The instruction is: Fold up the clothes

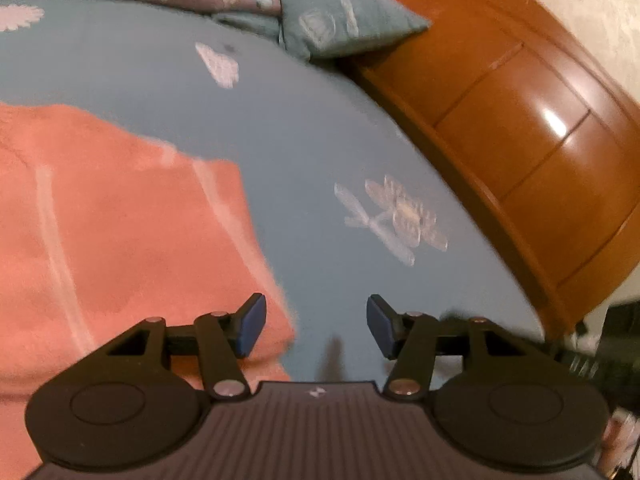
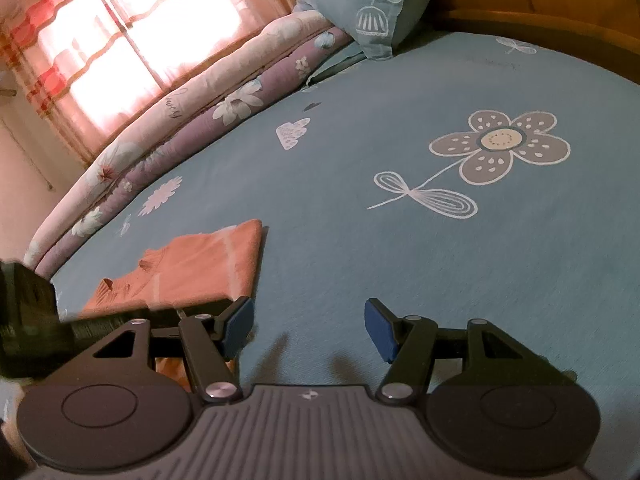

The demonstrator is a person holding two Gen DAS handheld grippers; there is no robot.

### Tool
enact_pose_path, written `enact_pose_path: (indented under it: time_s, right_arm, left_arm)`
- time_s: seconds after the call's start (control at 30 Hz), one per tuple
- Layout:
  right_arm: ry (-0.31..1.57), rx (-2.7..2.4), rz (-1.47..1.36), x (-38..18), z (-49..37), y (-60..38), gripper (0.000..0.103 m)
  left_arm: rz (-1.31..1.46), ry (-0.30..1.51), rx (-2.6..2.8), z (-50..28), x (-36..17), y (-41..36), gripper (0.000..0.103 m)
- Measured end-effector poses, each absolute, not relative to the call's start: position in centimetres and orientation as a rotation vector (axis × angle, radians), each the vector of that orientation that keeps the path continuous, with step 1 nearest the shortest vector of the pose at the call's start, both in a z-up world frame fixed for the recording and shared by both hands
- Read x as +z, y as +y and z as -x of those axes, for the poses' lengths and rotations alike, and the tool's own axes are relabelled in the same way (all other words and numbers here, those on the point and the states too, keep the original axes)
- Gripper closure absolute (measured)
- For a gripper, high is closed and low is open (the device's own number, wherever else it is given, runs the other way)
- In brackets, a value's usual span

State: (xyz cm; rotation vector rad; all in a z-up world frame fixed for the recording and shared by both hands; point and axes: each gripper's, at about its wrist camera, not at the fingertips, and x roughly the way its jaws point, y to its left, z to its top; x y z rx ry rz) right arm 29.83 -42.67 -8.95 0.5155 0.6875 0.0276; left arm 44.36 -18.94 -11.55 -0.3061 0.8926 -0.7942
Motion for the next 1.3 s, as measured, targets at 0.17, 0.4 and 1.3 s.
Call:
enact_pose_path:
  time_s: [0.17, 0.4, 1.3]
  right_arm:
    - [0.690, 0.025, -0.510, -9.0, -29.9, -42.6, 0.035]
    - [0.697, 0.023, -0.514, -9.2, -30.1, -42.6, 0.035]
    - [0.709, 0.027, -0.504, -9.2, -30.2, -42.1, 0.033]
  left_arm:
    - [0.414, 0.840, -0.666, -47.4, -11.4, -15.8, 0.045]
    - [0.549, 0.807, -0.560, -49.1, -13.3, -10.5, 0.044]
    - [0.521, 0.832, -0.537, -46.4, -11.6, -7.6, 0.036]
